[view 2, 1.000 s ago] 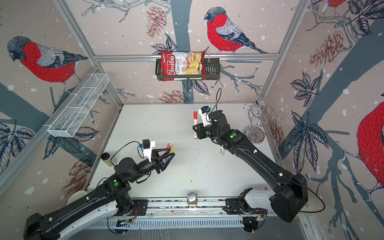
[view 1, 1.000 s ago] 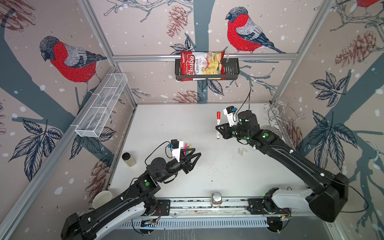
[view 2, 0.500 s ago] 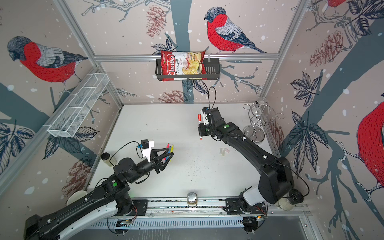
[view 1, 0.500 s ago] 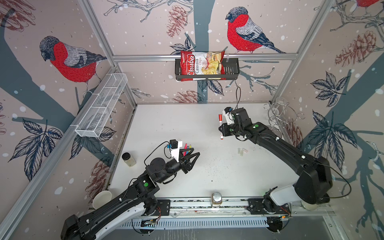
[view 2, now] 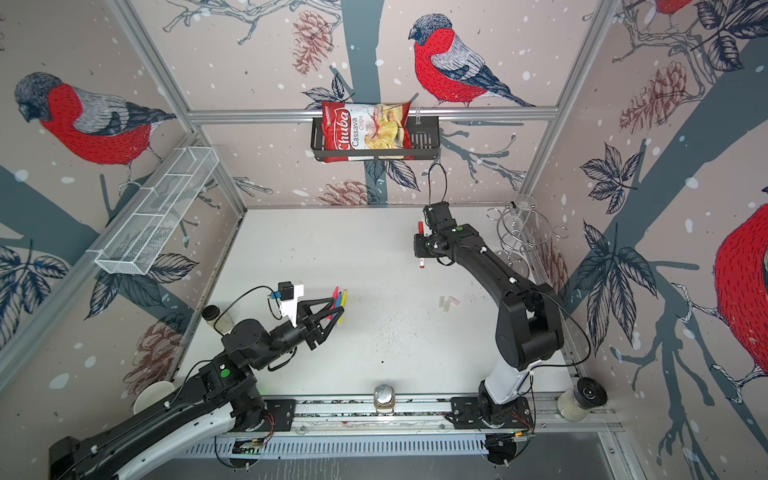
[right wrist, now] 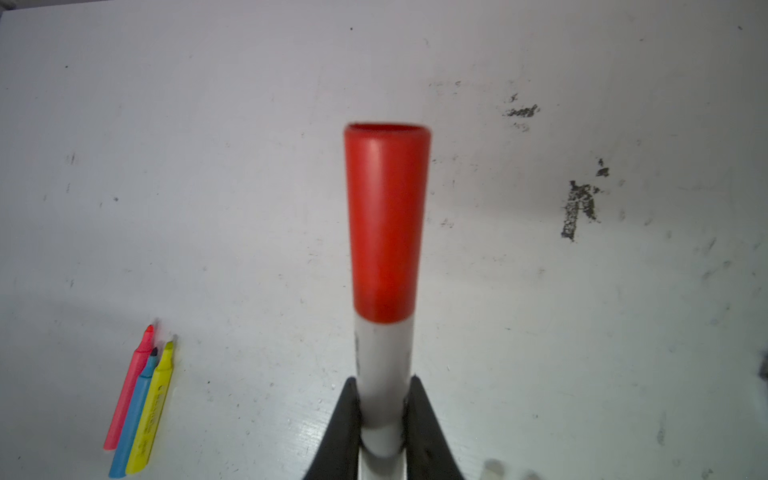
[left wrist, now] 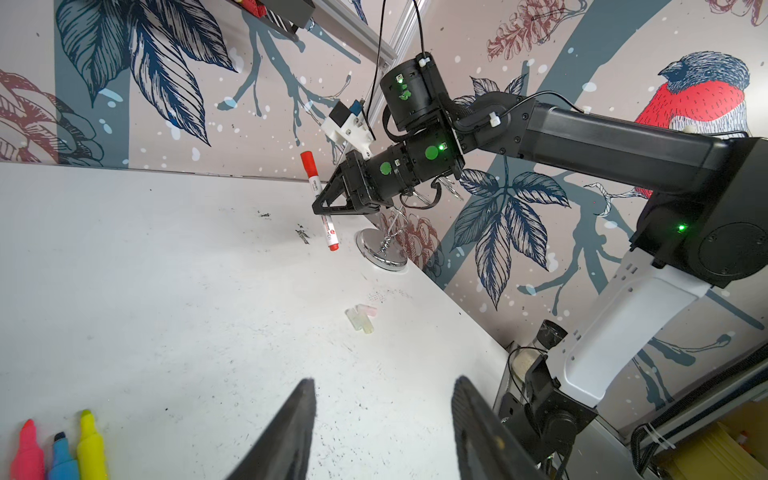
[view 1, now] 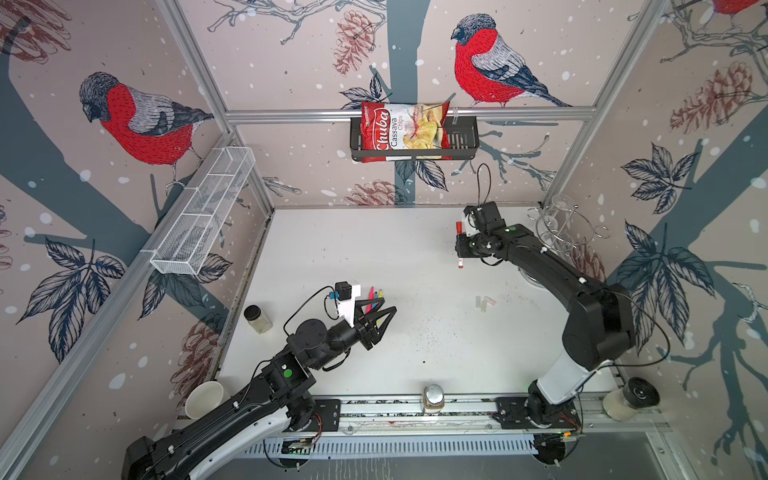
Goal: Insert the pens into the pen caps
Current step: 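Lower the capped white marker onto the table with the right gripper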
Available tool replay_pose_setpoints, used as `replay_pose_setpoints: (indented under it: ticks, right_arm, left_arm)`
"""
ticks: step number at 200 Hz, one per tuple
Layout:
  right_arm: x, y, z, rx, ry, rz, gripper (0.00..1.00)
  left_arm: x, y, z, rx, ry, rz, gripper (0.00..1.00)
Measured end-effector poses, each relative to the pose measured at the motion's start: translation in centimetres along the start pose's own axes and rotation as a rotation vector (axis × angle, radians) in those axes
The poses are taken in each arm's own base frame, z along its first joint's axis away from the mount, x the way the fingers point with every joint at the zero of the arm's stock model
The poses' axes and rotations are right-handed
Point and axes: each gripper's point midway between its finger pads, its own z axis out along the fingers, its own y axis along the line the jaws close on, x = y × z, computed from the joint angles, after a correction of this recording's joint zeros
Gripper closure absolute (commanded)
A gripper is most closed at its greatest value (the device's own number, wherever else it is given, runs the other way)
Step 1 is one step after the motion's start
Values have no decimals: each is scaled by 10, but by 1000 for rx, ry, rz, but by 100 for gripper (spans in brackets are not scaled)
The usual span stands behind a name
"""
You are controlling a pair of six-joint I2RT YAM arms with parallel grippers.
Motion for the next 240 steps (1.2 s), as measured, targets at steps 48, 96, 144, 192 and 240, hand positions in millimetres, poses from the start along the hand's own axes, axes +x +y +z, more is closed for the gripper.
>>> replay_pose_setpoints:
  ticks: [48,96,144,192,240]
  right_arm:
    - [9,-29,26,110,86,22,100]
    - [8,-56,47,185,128,51,100]
    - [-1,-78,70,287,164,27,100]
    - [0,-99,89,347,218,-8,100]
    - [0,-112,108,360,256,-17,100]
  left_arm:
    - [1,2,-4,-7,-1,-1,47]
    - [3,3,-6,-12,6,-1,47]
    - [0,1,-9,-6,-5,-1,47]
    - [0,1,-10,-8,-10,0,47]
    - [-4,-1,-9,-7,-12,1,47]
